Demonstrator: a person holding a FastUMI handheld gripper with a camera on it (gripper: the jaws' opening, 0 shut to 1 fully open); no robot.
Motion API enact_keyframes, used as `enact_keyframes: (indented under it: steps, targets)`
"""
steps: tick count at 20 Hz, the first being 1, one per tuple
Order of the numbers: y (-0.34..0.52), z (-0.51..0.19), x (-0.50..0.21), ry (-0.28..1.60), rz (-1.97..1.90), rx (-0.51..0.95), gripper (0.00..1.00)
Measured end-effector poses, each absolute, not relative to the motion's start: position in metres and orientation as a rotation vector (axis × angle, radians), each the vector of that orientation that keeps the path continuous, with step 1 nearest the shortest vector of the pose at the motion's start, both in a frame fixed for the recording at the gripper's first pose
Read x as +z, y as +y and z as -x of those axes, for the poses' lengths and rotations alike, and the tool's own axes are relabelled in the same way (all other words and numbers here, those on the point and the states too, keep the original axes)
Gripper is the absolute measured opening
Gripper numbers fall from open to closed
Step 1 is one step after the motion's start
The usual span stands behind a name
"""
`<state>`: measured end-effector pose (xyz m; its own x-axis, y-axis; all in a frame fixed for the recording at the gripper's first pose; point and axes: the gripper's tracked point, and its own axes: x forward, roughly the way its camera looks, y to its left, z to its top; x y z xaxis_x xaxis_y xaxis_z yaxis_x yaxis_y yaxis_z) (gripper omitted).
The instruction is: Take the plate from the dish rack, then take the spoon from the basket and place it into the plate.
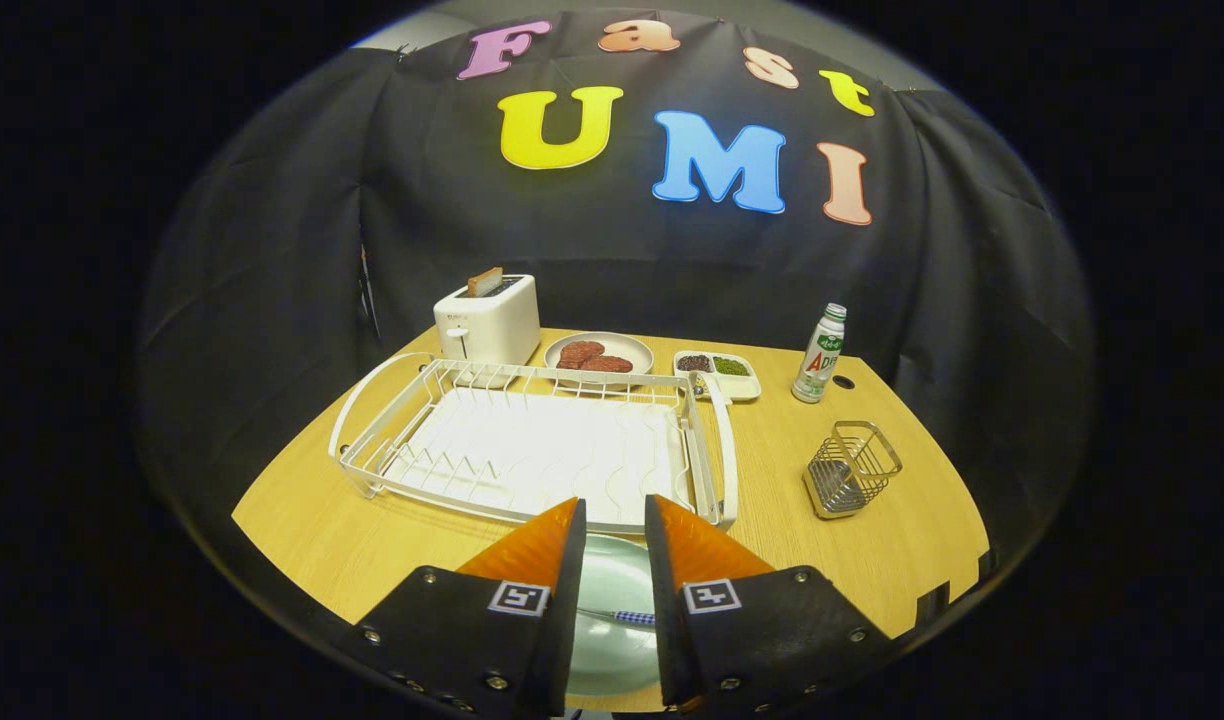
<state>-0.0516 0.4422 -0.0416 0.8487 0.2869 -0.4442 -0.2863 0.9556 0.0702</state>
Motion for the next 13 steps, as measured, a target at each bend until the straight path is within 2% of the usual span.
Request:
enact_keyframes:
  steps: [13]
  targets:
    - [0.387,0.018,0.036,0.316,-0.026,0.156,0.35]
